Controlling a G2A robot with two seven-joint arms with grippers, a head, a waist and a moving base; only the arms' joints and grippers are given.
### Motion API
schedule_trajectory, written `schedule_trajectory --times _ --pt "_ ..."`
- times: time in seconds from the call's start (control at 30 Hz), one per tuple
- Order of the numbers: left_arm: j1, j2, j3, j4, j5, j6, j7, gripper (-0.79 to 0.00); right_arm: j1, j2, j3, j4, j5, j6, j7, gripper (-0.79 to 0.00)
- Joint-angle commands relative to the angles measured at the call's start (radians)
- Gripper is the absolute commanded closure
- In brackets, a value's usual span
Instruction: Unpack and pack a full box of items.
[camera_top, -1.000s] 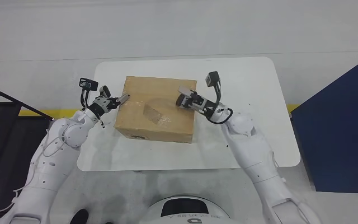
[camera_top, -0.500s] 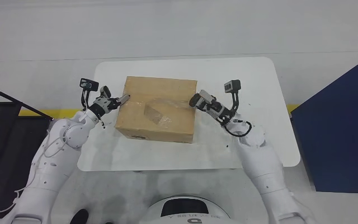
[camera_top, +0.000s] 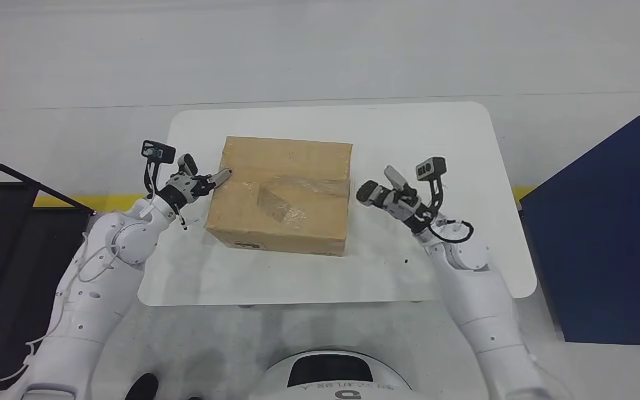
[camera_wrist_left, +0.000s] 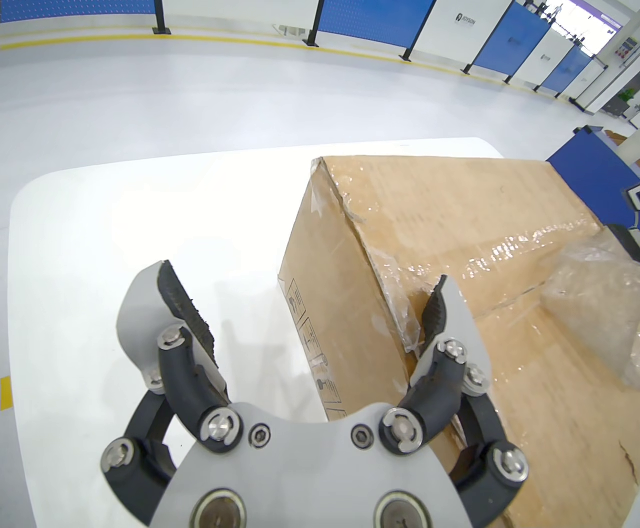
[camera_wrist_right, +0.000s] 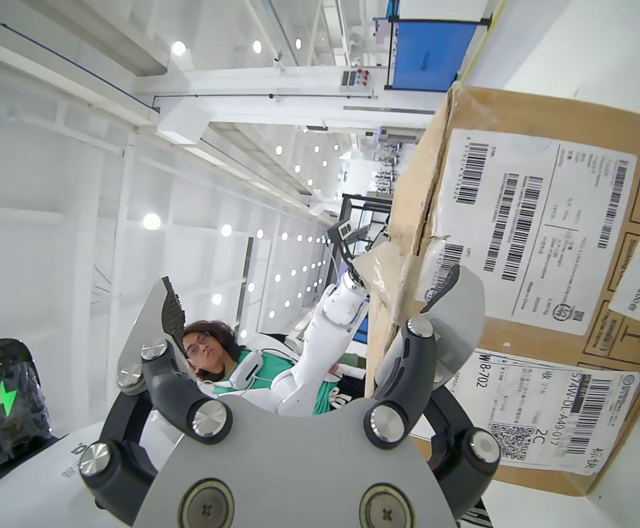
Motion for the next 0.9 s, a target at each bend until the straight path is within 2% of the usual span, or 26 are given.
schedule_trajectory --times 0.0,0.43,0.87 --pt "0.0 -0.001 -0.001 0.0 0.003 -0.002 -0.001 -0.785 0.02 -0.002 -0.015 0.018 0.012 -0.006 0.007 -0.785" --pt "0.0 -0.003 -0.01 0.001 0.001 -0.005 -0.009 -0.785 0.079 -0.004 -0.062 0.064 0.051 -0.021 0.046 -0.785" --pt "0.0 -0.003 -0.01 0.001 0.001 -0.005 -0.009 -0.785 0.052 0.004 -0.051 0.035 0.067 -0.058 0.018 -0.785"
